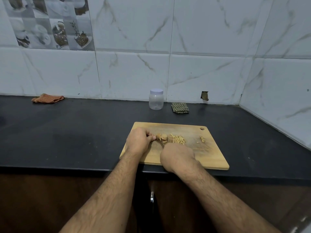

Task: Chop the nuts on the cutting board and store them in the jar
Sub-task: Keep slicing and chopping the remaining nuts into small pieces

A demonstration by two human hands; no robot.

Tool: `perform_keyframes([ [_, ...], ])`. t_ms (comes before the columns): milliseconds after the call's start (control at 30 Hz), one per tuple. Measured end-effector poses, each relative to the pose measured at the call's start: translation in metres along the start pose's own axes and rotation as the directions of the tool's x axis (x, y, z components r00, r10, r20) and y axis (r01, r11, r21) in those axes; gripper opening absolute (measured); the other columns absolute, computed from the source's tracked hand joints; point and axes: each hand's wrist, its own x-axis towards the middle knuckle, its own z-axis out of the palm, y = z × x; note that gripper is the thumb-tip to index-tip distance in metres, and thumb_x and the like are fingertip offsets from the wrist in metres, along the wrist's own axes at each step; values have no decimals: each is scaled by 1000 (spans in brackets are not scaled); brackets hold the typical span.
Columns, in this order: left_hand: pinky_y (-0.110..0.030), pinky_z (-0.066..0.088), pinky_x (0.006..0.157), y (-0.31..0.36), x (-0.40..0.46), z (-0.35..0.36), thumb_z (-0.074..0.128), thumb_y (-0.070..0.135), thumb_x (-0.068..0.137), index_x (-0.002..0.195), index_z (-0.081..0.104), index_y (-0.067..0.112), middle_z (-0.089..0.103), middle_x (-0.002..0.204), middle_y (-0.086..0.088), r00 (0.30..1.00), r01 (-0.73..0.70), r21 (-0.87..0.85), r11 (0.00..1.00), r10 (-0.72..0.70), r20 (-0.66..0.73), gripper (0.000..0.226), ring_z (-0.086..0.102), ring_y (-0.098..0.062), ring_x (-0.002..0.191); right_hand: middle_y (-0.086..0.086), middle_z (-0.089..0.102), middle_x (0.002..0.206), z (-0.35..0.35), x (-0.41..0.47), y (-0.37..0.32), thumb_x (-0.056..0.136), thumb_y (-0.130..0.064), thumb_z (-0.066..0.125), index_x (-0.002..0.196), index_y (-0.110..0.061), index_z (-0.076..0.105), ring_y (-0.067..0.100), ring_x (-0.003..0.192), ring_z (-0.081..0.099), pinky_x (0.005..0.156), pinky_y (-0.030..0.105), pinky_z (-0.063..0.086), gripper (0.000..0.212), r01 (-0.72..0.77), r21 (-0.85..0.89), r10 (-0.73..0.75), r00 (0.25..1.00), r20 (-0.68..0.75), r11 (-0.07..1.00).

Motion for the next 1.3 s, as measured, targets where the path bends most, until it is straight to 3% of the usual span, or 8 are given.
perform_keyframes([
  [367, -26, 33, 53, -3, 2, 2, 70, 40, 88, 77, 74, 28, 63, 68, 12, 1000, -19, -15, 1000, 19, 17, 16, 55, -7, 68, 6, 64, 120, 3, 16, -4, 101, -21, 42, 121, -13, 63, 24, 108, 61, 78, 34, 44, 30, 30, 42, -27, 997, -70, 999],
  [600, -27, 42, 63, -4, 3, 3, 70, 39, 88, 85, 77, 29, 71, 80, 10, 1000, -28, -6, 1000, 28, 14, 13, 61, -10, 78, 6, 63, 122, 3, 20, -5, 101, -22, 45, 122, -14, 63, 24, 109, 60, 78, 35, 44, 28, 23, 33, -21, 999, -50, 999],
  [867, -26, 35, 54, -4, 2, 2, 71, 39, 87, 79, 76, 26, 67, 72, 10, 1000, -25, -2, 1000, 25, 4, 16, 55, -6, 68, 6, 63, 126, 2, 21, -7, 100, -19, 46, 125, -14, 61, 24, 112, 60, 80, 35, 44, 30, 14, 5, -14, 999, -29, 1000],
  [1033, -27, 36, 55, -3, 1, 2, 69, 40, 88, 81, 76, 26, 68, 74, 9, 1000, -24, 9, 1000, 24, 2, 17, 57, -9, 71, 6, 62, 126, 1, 20, -7, 100, -18, 46, 126, -14, 61, 24, 113, 59, 80, 35, 43, 30, 7, 17, -7, 1000, -18, 1000],
  [1300, -28, 44, 68, -2, 1, 1, 66, 39, 91, 88, 77, 33, 72, 85, 11, 999, -43, 39, 998, 43, 10, 12, 60, -10, 83, 5, 63, 123, 0, 20, -7, 100, -18, 45, 123, -14, 62, 23, 110, 60, 78, 35, 43, 29, 15, 34, -14, 1000, -26, 999],
])
